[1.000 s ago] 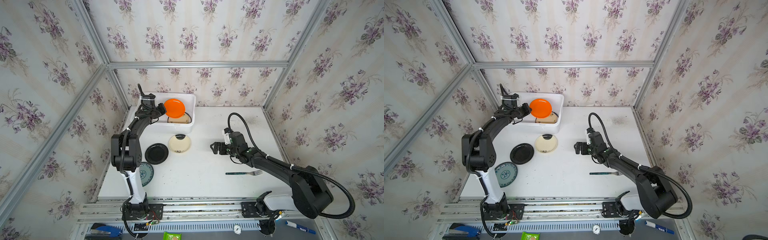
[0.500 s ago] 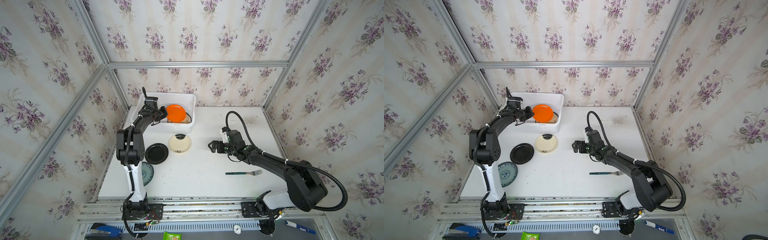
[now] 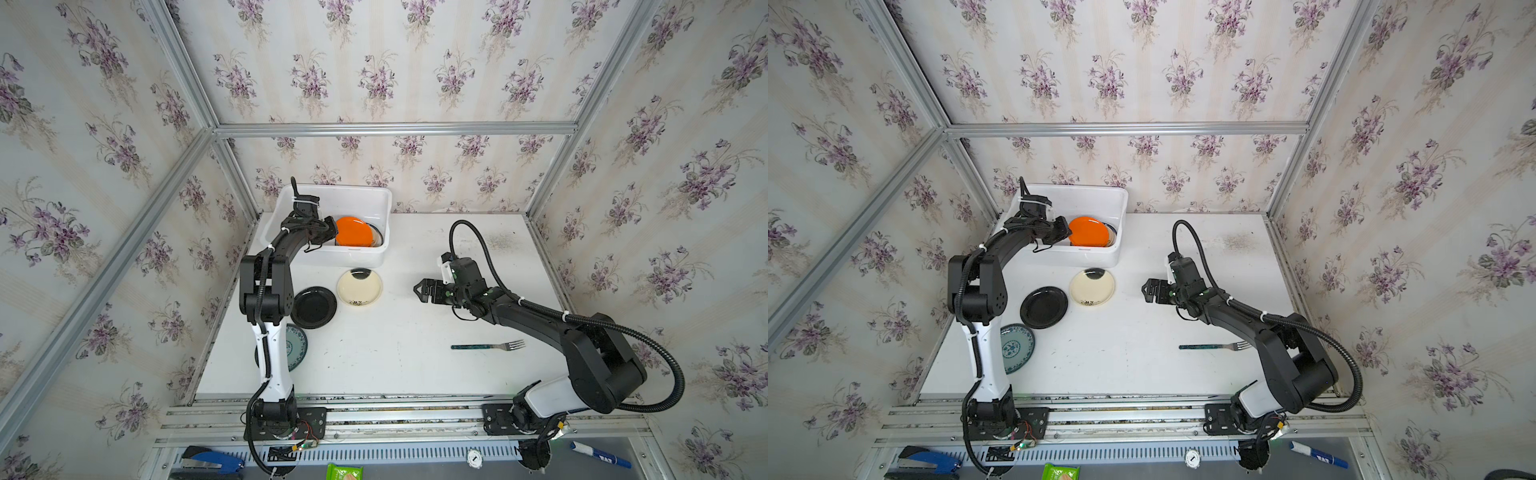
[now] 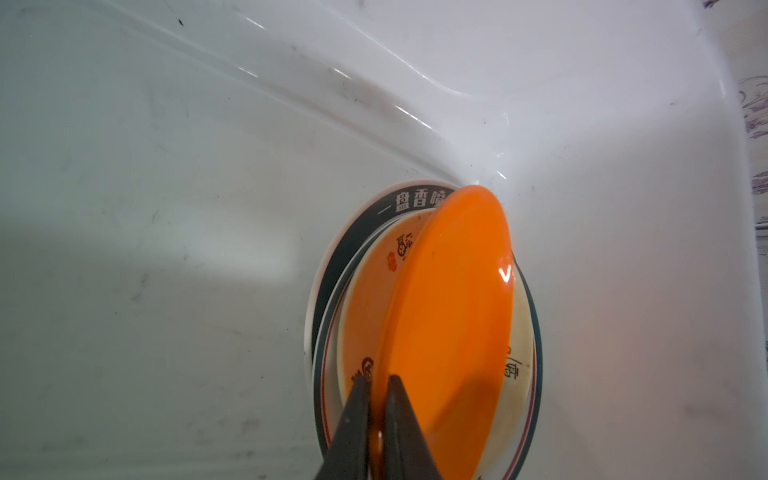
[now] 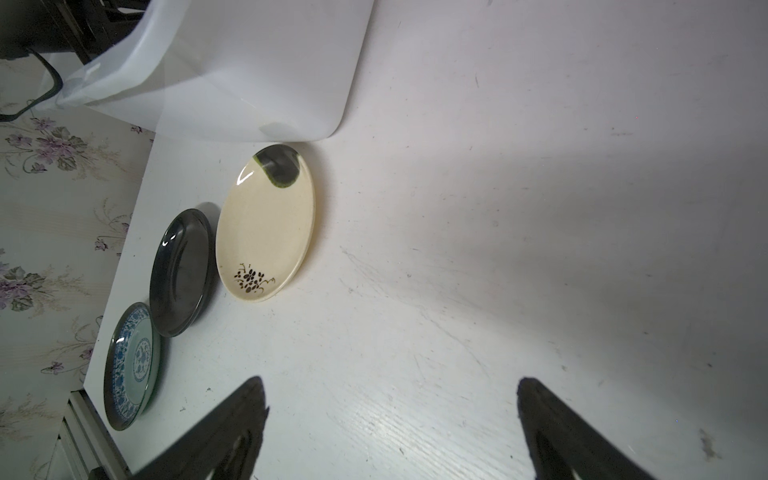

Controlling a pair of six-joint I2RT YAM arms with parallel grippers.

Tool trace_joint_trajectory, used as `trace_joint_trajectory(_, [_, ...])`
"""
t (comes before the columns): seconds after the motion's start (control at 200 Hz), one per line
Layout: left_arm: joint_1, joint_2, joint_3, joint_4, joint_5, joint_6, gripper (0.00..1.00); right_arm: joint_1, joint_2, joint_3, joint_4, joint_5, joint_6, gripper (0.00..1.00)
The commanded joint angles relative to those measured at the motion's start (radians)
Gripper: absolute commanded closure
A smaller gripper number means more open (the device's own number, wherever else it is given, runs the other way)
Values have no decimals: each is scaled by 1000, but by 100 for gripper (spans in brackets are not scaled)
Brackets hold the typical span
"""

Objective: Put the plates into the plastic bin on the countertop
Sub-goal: 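Open the left gripper to release the orange plate in the bin, then withdraw the left gripper from the bin toward the black plate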

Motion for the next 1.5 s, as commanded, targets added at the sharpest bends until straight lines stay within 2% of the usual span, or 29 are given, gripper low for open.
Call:
trace_joint_trajectory(0.0, [2, 6, 13, -10, 28, 33, 81, -1, -4, 3, 52, 11, 18, 3])
trace_joint_trajectory(0.155, [1, 1, 21, -12, 39, 55, 73, -1, 12, 21, 49, 6, 25, 4])
trace_joint_trajectory(0.235, [2, -14, 20, -12, 39, 69, 64, -1, 12, 21, 51, 3, 31, 4])
trace_joint_trajectory(0.415, [4, -75, -8, -11, 3, 89, 21, -1, -17, 5, 52, 6, 39, 4])
trace_joint_trajectory(0.545, [4, -131, -49, -12, -18, 106, 11, -3, -65, -35, 86, 14, 61, 3])
trace_joint_trajectory(0.58, [4, -153, -66, -11, -26, 108, 1, -3, -79, -47, 96, 15, 61, 2])
trace_joint_trajectory(0.75, [4, -279, -151, -5, -14, 98, 0, -3, -142, -80, 101, 25, 49, 2])
trace_joint_trajectory(1.03, [4, -545, -378, 67, -36, 46, 0, -6, -239, -137, 111, 13, 48, 1])
trace_joint_trajectory(1.224, [-1, -808, -641, 158, -25, -31, 0, -9, -310, -202, 119, -18, 94, 1])
trace_joint_trajectory(1.494, [-1, -1251, -1055, 204, -174, -110, 0, -10, -449, -252, 52, -10, 82, 1])
